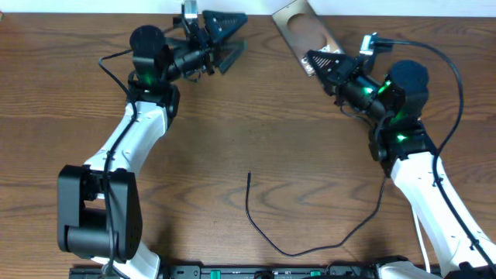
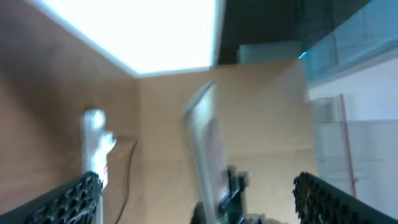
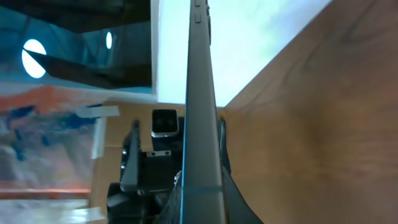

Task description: Plug charger to phone and switch on socket

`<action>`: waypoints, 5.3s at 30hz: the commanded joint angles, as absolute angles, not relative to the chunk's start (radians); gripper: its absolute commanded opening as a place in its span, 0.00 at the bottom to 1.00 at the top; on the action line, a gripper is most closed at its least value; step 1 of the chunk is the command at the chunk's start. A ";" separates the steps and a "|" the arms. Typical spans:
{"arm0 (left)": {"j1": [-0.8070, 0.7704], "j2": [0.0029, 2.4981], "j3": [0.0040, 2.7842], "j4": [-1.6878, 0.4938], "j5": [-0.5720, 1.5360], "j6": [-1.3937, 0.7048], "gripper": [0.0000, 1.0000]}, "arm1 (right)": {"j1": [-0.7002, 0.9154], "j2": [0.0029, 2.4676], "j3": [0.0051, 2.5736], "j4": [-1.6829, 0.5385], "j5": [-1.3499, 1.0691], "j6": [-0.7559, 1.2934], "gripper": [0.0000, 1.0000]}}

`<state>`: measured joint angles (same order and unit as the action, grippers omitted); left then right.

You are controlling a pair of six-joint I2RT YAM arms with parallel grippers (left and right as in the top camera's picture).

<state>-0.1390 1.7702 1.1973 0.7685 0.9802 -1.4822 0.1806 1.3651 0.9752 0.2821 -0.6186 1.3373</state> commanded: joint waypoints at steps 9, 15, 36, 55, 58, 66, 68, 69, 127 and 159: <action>-0.194 1.765 1.214 0.817 0.887 -1.628 0.97 | 0.344 1.353 1.000 0.408 -0.511 1.473 0.01; -0.197 1.765 1.214 0.817 0.856 -1.628 0.97 | 0.395 1.353 1.000 0.408 -0.473 1.500 0.01; -0.198 1.766 1.214 0.817 0.819 -1.628 0.07 | 0.448 1.353 1.000 0.362 -0.447 1.499 0.02; -0.176 1.766 1.214 0.817 0.817 -1.613 0.08 | 0.471 1.353 1.000 0.384 -0.444 1.457 0.99; -0.133 1.766 1.214 0.817 0.818 -1.609 0.07 | 0.457 1.353 1.000 0.413 -0.486 1.457 0.99; 0.068 1.766 1.214 0.817 0.888 -1.610 0.08 | 0.379 1.352 1.000 0.405 -0.696 1.290 0.99; 0.124 1.766 1.214 0.817 0.952 -1.610 0.07 | 0.365 1.352 1.000 0.359 -0.712 1.243 0.99; 0.152 1.766 1.214 0.817 0.993 -1.610 0.07 | 0.361 1.352 1.000 0.329 -0.712 1.210 0.99; 0.342 1.766 1.214 0.817 1.403 -1.530 0.07 | 0.927 1.887 1.366 -0.947 0.017 1.004 0.95; 0.342 1.766 1.214 0.817 1.403 -1.518 0.07 | 0.911 2.065 1.365 -0.900 0.046 1.086 0.64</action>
